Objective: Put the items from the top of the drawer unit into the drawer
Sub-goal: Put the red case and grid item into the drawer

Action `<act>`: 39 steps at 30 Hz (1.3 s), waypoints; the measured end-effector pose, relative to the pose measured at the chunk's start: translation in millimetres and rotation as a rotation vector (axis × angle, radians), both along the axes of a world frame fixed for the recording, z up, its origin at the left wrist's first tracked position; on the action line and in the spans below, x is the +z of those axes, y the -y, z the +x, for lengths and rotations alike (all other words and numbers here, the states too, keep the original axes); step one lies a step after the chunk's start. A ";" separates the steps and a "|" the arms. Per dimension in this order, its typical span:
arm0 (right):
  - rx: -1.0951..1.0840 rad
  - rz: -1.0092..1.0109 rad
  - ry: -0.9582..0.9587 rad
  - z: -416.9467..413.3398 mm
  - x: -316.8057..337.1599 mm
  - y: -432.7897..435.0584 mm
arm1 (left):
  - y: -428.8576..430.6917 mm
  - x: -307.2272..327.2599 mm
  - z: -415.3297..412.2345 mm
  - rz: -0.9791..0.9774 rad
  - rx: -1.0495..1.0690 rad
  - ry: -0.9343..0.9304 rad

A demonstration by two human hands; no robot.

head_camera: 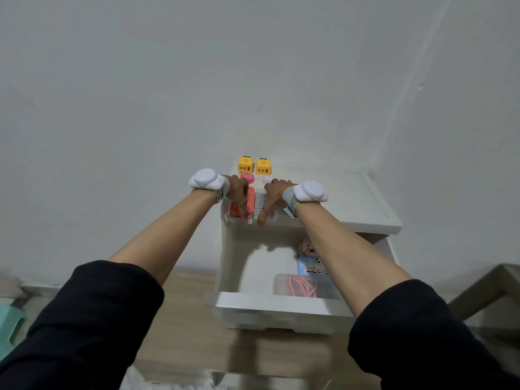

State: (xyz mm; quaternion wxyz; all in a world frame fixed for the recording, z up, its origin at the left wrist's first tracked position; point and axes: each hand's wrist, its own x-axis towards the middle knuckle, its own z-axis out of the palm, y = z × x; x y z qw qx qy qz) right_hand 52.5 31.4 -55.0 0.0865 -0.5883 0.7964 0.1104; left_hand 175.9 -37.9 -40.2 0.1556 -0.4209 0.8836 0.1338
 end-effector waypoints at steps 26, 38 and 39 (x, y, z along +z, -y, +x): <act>-0.099 -0.048 0.044 40.2 -22.8 -115.2 | -90.1 -23.5 50.3 -0.108 -0.064 -0.091; -0.120 -0.004 0.082 36.3 -70.6 -127.7 | -111.0 -72.1 41.3 -0.074 -0.068 -0.019; -0.109 0.002 0.089 36.4 -73.9 -125.6 | -110.4 -75.9 40.4 -0.068 -0.075 -0.011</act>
